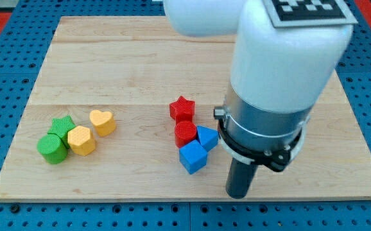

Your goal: Place the blue triangle in between the red star and red circle

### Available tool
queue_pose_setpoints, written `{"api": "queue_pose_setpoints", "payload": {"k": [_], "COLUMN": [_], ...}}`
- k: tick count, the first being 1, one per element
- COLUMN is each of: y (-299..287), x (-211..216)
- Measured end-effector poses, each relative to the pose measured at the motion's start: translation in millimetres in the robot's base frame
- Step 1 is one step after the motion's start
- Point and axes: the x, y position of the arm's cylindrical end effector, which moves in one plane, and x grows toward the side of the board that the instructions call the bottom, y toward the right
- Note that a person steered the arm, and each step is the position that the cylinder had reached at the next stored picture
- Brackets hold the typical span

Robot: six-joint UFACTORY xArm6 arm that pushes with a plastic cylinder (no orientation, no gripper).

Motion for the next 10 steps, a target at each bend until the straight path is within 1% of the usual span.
{"api": "queue_pose_setpoints", "payload": {"k": [2, 5, 7, 10], "y": [-17, -34, -21, -21], "x": [-24, -35, -46, -102]}}
